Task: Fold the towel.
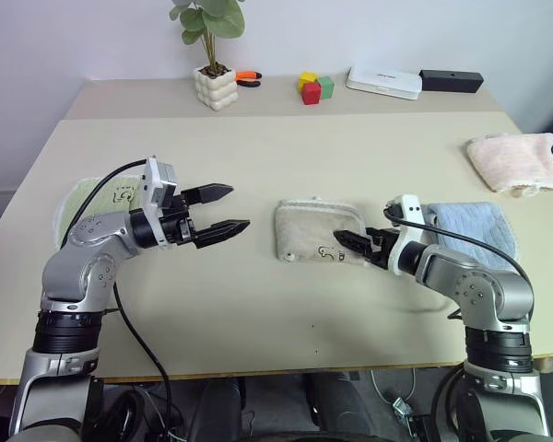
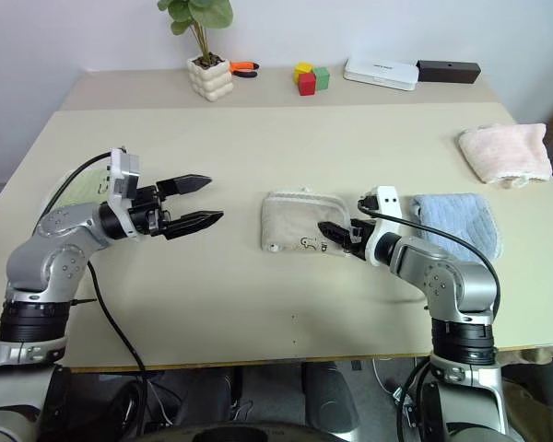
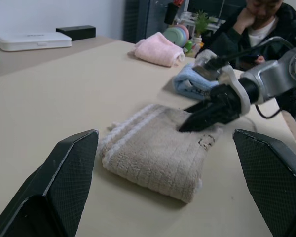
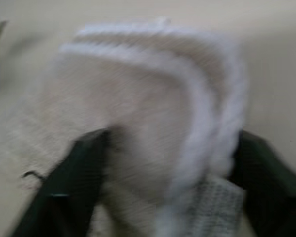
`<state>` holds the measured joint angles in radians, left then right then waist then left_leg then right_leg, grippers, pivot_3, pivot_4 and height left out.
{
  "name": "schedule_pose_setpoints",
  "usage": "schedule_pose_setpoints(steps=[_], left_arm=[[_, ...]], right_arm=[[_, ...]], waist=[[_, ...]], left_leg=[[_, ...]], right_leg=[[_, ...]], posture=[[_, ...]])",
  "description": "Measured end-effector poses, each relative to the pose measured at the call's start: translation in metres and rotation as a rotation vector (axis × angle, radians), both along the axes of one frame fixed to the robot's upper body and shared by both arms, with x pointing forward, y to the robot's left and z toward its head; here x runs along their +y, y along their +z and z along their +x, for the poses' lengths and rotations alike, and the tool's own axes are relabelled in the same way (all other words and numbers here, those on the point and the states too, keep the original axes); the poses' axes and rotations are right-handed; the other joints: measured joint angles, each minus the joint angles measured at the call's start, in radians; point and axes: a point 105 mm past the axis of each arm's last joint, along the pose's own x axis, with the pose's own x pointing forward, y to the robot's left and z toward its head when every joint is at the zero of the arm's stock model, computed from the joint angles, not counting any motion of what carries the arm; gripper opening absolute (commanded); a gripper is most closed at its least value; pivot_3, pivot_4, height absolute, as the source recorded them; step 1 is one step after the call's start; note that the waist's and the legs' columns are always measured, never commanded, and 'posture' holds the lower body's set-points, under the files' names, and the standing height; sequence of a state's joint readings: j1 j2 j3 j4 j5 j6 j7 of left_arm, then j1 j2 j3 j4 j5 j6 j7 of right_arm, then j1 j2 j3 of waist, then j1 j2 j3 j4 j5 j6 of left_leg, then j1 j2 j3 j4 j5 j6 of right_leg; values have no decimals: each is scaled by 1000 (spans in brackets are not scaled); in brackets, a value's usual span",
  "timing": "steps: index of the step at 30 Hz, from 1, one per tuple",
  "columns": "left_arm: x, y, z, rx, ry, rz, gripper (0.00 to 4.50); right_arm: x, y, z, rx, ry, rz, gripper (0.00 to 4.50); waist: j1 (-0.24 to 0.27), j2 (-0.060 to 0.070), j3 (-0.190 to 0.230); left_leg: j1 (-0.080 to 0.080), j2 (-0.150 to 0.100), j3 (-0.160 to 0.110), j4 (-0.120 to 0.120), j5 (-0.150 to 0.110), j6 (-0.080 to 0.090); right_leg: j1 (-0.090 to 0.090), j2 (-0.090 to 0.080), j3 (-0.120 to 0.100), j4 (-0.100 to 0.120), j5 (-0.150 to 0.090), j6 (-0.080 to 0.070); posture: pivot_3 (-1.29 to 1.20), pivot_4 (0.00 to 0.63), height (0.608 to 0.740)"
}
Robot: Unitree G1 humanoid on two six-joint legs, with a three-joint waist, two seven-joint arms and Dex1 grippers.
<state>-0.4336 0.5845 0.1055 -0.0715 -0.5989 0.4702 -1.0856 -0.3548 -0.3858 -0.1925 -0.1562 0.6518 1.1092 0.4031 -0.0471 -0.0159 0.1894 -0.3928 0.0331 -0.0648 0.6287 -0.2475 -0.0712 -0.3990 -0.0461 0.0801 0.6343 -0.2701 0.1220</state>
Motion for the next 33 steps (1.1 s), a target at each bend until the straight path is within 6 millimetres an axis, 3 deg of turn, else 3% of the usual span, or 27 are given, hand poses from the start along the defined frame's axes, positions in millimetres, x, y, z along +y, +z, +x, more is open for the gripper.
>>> schedule_pose_setpoints(steps=[3, 4, 5, 9, 12, 15, 19, 23, 27, 33], left_arm=[[-1, 0, 1, -2, 11, -8, 4500], [-1, 0, 2, -2, 14, -8, 4500], [-1, 0, 2, -2, 16, -8, 4500], [-6, -2, 2, 0, -3, -20, 4500], [-17, -6, 2, 17, -36, -39, 4500], [-30, -6, 5, 3, -90, -62, 4500], [-41, -6, 14, 13, -153, -89, 4500], [-59, -8, 21, 21, -225, -108, 4500], [-80, -7, 25, 16, -299, -127, 4500], [-95, -1, 30, -7, -358, -142, 4500]], right_arm=[[10, -3, -2, 21, 25, 24, 579], [10, -3, -2, 20, 24, 28, 173], [10, -2, 0, 17, 17, 33, 43], [3, 3, 8, 14, -76, 125, 43], [-13, 25, 14, -41, -181, 249, 43], [-48, 54, 13, -142, -357, 341, 43], [-99, 94, -5, -296, -616, 433, 43], [-133, 119, -25, -401, -814, 487, 43], [-155, 115, -47, -405, -965, 476, 43], [-155, 90, -83, -349, -1105, 494, 43]], waist=[[1, 0, 0], [2, 0, 0], [2, 0, 0], [3, 0, 0], [7, 0, 0], [12, 0, 0], [10, 1, 1], [2, 2, 1], [4, 2, 1], [2, 4, 0]], left_leg=[[0, 0, 0, 0, 0, 0], [0, 0, 0, 0, 0, 0], [0, 0, 0, 0, 0, 0], [-1, 0, 0, 0, 0, 0], [-2, -1, 0, 1, 0, 0], [-4, -1, 0, 1, 0, 0], [-7, -1, 0, 1, 0, 0], [-8, -1, 0, 1, 0, 0], [-8, -1, 0, 1, 0, 0], [-9, -1, 0, 1, 0, 0]], right_leg=[[0, 0, 0, 0, 0, 0], [0, 0, 0, 0, 0, 0], [0, 0, 0, 0, 0, 0], [0, 0, 0, 0, 0, 0], [-1, -1, 0, 0, 0, 0], [-3, -1, -1, 0, 0, 0], [-6, -1, -1, 1, 0, 0], [-7, -1, 0, 1, 0, 0], [-7, 0, 0, 1, 0, 0], [-8, 0, 1, 1, 0, 0]], posture=[[0, 150, 740], [0, 150, 740], [0, 150, 740], [0, 150, 740], [0, 150, 740], [0, 150, 740], [0, 150, 740], [0, 150, 740], [0, 150, 740], [0, 150, 740]])
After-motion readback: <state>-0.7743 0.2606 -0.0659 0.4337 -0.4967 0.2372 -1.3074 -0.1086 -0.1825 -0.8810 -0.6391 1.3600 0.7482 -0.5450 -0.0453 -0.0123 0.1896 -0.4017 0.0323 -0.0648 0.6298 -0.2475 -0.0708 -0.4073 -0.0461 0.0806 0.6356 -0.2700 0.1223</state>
